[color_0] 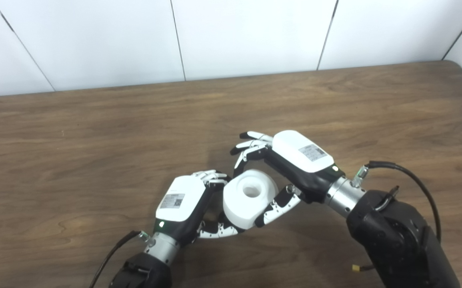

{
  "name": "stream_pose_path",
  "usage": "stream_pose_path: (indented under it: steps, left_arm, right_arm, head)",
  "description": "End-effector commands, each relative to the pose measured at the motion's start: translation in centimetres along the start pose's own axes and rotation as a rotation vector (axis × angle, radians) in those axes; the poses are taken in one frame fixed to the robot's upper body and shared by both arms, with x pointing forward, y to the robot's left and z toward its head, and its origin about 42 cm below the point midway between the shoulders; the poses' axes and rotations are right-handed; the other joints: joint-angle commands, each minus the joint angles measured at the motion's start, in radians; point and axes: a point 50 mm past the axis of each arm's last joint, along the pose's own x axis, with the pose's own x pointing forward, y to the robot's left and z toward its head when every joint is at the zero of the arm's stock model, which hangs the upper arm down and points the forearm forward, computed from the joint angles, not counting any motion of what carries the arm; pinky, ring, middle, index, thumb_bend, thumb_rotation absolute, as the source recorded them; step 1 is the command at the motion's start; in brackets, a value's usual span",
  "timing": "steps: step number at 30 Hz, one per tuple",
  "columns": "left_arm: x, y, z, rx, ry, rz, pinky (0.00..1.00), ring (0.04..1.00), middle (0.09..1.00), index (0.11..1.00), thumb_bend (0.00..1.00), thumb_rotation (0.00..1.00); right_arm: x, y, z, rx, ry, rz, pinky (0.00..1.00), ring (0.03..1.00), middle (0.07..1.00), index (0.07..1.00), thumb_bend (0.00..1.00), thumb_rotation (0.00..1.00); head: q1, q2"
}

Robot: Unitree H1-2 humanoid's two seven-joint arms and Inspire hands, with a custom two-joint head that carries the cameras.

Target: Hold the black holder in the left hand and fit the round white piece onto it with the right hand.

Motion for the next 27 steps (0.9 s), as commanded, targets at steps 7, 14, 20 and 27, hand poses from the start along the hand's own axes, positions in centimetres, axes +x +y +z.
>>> stream_pose_path:
  steps: [7,14,20,27]
  left_arm:
    - [-0.1,0.29,0.3,0.019,-0.003,0.002,0.84,0.841,0.773,0.487,0.52,0.06]
    - [-0.1,0.33,0.31,0.022,-0.003,-0.001,0.84,0.842,0.774,0.487,0.52,0.06]
    - [-0.12,0.36,0.37,0.018,-0.007,0.006,0.84,0.841,0.773,0.487,0.52,0.06]
    - [-0.08,0.42,0.44,0.017,-0.005,0.006,0.84,0.844,0.774,0.487,0.52,0.06]
  right_arm:
    - [0.15,-0.48,0.39,-0.013,-0.033,-0.054,0.82,0.924,0.81,0.482,0.52,0.14]
    - [0.28,-0.16,0.37,-0.013,-0.033,-0.063,0.83,0.924,0.809,0.482,0.52,0.14]
    - [0.36,0.03,0.3,-0.014,-0.027,-0.059,0.83,0.922,0.808,0.483,0.52,0.14]
    - [0.56,0.26,0.24,-0.016,-0.019,-0.045,0.85,0.921,0.808,0.482,0.52,0.14]
  head:
    - [-0.001,0.001]
    - [-0.003,0.0]
    - [-0.003,0.002]
    - [-0.002,0.007]
